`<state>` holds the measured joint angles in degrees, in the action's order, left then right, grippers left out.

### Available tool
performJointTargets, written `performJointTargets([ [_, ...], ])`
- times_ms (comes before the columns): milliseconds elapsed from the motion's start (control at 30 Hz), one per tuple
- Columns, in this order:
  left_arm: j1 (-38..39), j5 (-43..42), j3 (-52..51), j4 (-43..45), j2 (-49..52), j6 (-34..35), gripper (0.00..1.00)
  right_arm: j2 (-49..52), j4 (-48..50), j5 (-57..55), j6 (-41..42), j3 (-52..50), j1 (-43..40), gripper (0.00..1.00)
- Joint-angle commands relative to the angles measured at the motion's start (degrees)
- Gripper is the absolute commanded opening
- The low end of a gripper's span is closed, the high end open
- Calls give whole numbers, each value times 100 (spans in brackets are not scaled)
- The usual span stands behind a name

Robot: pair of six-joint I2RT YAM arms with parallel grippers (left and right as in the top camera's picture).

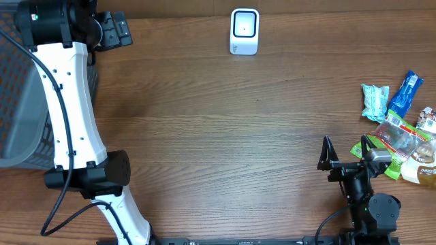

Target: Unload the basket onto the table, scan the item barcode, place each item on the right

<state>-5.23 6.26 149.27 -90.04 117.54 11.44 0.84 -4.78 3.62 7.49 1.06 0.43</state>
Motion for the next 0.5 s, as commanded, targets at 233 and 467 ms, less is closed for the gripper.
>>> performJointTargets([
  [233,46,13,57,4,-181,-72,100,-68,20,-59,17,-61,37,100],
  [467,422,13,-260,11,-1196,-72,100,-68,20,-57,17,-61,37,100],
])
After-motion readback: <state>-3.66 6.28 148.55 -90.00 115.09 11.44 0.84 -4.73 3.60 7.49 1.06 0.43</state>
